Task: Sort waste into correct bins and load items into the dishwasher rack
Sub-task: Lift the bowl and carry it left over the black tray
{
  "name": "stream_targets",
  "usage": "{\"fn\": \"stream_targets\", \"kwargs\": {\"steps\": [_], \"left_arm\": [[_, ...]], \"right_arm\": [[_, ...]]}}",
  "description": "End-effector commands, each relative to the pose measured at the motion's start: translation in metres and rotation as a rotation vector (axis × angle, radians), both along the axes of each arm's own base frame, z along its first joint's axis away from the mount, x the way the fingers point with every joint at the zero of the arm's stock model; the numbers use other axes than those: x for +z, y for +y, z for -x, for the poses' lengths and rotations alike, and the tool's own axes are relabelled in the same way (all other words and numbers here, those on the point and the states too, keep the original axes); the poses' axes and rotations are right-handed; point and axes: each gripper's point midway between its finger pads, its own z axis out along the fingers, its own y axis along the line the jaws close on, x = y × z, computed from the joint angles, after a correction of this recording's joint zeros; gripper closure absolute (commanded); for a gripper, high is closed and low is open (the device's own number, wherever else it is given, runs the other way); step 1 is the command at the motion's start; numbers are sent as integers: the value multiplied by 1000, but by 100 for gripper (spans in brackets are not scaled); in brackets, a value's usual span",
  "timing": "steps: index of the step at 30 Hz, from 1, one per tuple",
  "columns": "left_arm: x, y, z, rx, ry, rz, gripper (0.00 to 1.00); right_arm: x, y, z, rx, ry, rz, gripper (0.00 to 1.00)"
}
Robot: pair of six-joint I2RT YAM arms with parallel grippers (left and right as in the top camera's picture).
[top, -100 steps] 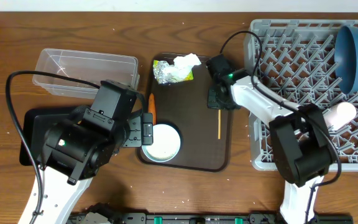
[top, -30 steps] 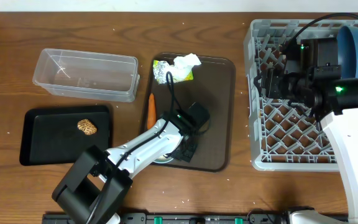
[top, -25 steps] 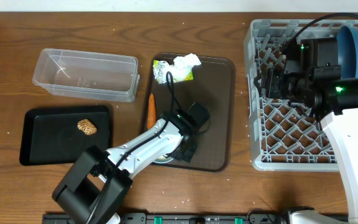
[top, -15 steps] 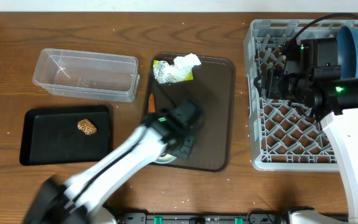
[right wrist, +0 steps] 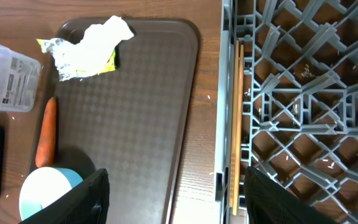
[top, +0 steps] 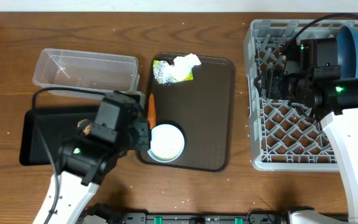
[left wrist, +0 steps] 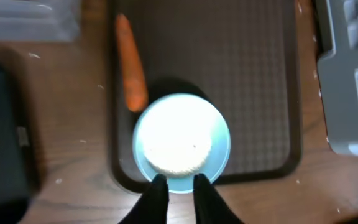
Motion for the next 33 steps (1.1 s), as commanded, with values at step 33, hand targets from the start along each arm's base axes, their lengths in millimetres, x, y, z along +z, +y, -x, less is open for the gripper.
{"fn": "stream_targets", "kwargs": {"steps": [33], "left_arm": [[-128, -96, 5, -224, 294, -250, 94]], "right_arm": [[2, 4, -1, 3, 1, -9, 27]]}}
